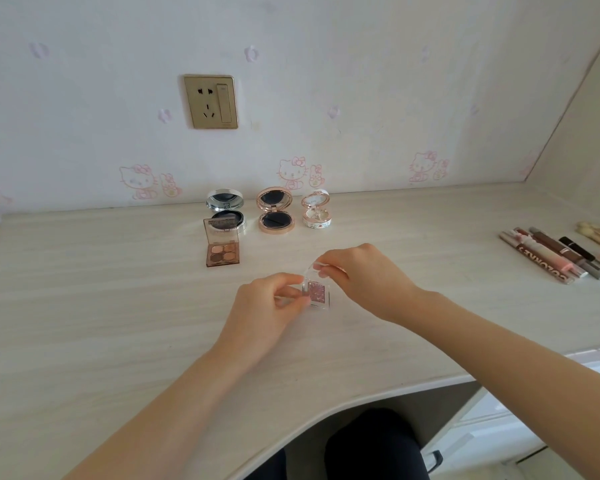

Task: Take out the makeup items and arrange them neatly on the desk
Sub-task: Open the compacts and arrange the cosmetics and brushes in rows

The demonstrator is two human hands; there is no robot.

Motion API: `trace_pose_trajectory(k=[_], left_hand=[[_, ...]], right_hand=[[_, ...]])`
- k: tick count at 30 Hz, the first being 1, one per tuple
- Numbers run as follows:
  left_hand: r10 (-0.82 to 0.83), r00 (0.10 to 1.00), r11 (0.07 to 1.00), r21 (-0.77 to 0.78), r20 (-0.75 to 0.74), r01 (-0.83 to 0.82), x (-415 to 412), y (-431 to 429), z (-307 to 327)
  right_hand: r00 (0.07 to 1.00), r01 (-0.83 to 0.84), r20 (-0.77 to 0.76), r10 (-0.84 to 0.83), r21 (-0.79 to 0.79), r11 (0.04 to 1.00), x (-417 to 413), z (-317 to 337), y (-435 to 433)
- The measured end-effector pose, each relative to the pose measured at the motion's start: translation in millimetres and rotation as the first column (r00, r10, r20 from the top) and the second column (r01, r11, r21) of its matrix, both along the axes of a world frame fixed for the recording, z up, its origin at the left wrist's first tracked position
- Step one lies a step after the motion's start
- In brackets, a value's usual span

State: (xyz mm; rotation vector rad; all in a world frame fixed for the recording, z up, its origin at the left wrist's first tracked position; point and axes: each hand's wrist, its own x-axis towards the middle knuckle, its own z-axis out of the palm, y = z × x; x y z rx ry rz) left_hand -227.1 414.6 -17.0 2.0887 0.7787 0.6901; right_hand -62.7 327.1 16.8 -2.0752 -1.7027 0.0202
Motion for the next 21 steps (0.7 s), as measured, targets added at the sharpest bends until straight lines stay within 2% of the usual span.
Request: trace_pose_trajectory(k=[3, 7, 14, 21], left_hand=[[-0.023, 0.998, 0.97, 0.239, -0.061, 0.036, -2, 0, -6], [-0.014, 0.997, 0.915, 0.402, -0.077, 0.044, -1, 6, -15], [-0.026, 0.999, 0.881, 0.471, -0.045, 0.044, -1, 13, -26], [-0.027, 0.998, 0.864, 0.501, -0.052, 0.05, 0, 12, -28]], right_hand=[[0.994, 0.018, 0.112, -0.007, -0.097, 0.995, -2, 0, 7], [0.989, 0.026, 0.147, -0.002, -0.158, 0.987, -6, 3, 12], [0.994, 0.001, 0.11, 0.016, -0.151, 0.988, -7, 4, 19], [1.0, -0.022, -0.004, 0.022, -0.156, 0.987, -3, 7, 23]])
